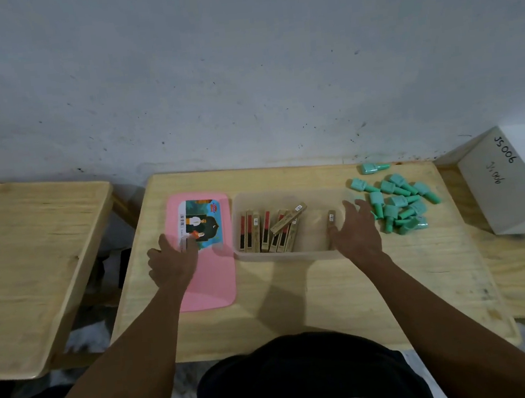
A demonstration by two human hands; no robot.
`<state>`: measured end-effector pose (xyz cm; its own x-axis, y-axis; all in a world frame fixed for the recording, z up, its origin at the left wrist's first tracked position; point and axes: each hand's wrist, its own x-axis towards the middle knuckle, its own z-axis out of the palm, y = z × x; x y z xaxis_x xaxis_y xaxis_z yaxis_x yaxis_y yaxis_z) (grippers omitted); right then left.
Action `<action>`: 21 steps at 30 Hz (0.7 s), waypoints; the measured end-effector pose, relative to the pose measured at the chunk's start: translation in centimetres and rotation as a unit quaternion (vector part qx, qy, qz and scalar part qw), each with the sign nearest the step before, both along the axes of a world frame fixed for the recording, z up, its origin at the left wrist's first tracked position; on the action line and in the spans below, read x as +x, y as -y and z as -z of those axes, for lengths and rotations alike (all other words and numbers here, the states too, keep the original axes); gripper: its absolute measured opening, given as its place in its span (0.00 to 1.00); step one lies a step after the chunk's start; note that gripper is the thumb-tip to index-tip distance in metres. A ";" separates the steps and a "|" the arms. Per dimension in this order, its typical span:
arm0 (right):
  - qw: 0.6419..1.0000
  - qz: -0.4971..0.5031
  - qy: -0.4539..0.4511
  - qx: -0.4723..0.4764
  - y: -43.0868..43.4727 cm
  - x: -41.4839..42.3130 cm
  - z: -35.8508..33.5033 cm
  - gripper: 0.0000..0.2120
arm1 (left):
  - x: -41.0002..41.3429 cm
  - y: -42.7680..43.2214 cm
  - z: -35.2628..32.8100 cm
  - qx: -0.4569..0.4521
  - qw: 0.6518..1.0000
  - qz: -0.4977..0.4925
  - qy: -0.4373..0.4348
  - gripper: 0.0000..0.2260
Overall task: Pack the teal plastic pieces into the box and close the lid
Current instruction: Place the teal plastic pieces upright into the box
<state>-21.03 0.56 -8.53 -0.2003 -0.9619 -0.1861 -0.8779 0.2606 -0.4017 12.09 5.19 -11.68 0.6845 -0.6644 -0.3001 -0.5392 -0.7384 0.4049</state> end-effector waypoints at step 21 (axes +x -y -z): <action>0.987 -0.051 -0.016 0.154 2.5 3.8 1.4 0.25 | -7.3 3.2 -2.6 -0.161 0.965 0.171 -0.118 0.14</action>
